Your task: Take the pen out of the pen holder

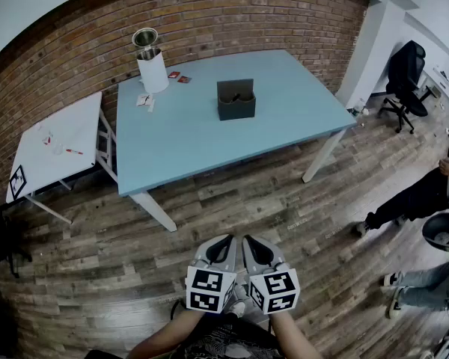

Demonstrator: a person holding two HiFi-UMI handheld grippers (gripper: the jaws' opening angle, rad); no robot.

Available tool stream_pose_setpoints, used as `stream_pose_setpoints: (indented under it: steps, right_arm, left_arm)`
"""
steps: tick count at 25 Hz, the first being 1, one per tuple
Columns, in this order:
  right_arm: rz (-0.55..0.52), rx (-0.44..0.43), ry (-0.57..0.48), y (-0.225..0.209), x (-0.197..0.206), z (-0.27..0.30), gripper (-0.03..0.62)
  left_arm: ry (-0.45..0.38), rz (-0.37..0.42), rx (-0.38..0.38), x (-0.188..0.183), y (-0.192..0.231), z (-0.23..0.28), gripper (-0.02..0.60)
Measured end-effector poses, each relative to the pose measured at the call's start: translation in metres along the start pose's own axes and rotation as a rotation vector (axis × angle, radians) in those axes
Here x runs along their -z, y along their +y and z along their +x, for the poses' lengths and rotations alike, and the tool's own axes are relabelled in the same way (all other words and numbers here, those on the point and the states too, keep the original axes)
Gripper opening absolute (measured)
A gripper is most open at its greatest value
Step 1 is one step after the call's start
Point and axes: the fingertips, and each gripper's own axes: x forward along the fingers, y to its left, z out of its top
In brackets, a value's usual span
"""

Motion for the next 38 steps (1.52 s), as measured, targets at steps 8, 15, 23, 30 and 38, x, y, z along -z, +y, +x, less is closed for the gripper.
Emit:
stream_pose_setpoints:
  steps: [8,15,23,30,38]
  right_arm:
    - [-0.001,0.000,0.004,-0.012,-0.004,0.007,0.005]
    - [0.014,0.001,-0.003,-0.027,-0.015,0.046,0.005]
    - [0.024,0.022,0.013,-0.057,-0.037,0.110,0.005]
    - [0.023,0.045,0.021,-0.076,-0.060,0.159,0.005]
    - [0.009,0.080,0.023,-0.086,-0.086,0.203,0.005]
  left_arm:
    - [0.005,-0.004,0.000,-0.002,0.000,0.011,0.005]
    - [0.015,-0.011,0.004,-0.012,0.026,0.044,0.005]
    - [0.023,-0.009,0.031,-0.041,0.067,0.102,0.005]
    - [0.027,-0.007,0.068,-0.066,0.099,0.144,0.005]
    - [0.018,-0.004,0.111,-0.094,0.132,0.175,0.005]
